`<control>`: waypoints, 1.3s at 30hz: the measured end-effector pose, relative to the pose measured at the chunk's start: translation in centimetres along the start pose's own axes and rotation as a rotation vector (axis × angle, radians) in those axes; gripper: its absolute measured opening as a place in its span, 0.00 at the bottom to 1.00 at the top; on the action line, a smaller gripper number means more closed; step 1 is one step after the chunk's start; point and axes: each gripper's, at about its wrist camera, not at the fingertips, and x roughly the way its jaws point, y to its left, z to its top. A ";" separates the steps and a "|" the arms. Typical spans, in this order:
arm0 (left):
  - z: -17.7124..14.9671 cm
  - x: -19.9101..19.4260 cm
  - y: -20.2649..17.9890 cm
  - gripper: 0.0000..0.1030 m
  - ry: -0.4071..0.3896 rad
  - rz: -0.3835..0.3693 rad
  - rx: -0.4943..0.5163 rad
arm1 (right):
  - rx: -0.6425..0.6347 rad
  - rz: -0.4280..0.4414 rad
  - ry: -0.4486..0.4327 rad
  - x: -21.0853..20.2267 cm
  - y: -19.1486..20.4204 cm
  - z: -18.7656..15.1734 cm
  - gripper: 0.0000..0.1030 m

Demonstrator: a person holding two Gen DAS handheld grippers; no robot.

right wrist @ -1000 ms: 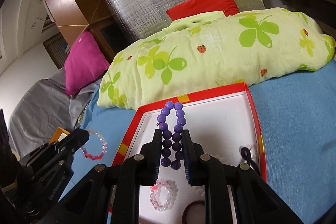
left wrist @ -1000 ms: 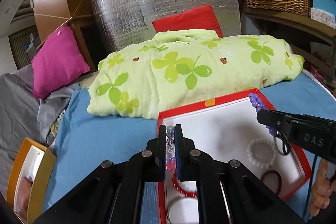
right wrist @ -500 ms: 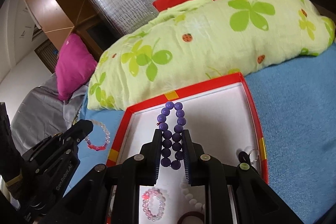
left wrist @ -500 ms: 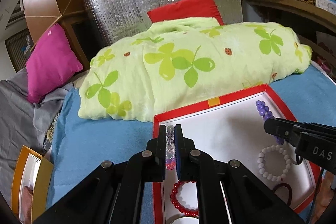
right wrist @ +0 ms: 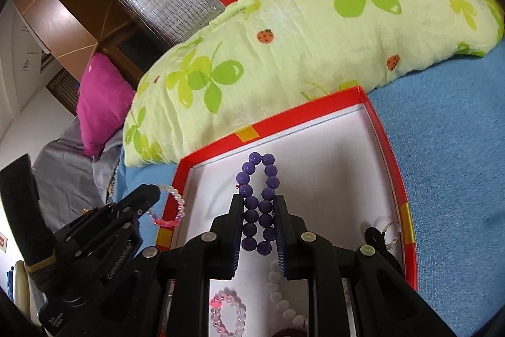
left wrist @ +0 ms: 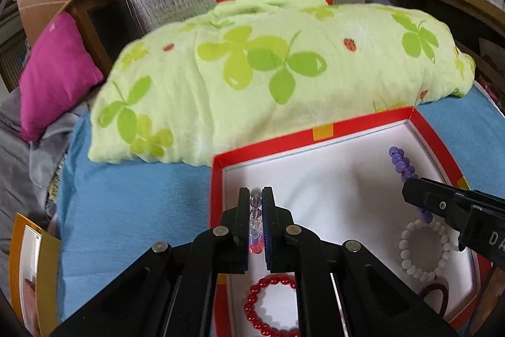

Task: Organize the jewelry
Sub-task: 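Lower both bracelets into the red box and open both grippers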

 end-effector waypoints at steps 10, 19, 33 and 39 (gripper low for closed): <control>-0.7 2.9 -1.2 0.09 0.117 -0.064 0.015 | 0.036 -0.036 0.024 1.0 -1.1 0.1 0.22; -3.5 -3.9 -0.8 0.70 0.022 0.037 -0.014 | 0.071 -0.027 -0.008 -1.1 -1.4 0.5 0.31; -6.5 -11.0 1.0 0.78 -0.062 0.115 -0.081 | -0.124 -0.160 -0.080 -4.9 2.2 -2.4 0.56; -7.0 -12.1 1.9 0.78 -0.074 0.119 -0.117 | -0.184 -0.212 -0.135 -7.1 3.5 -3.7 0.56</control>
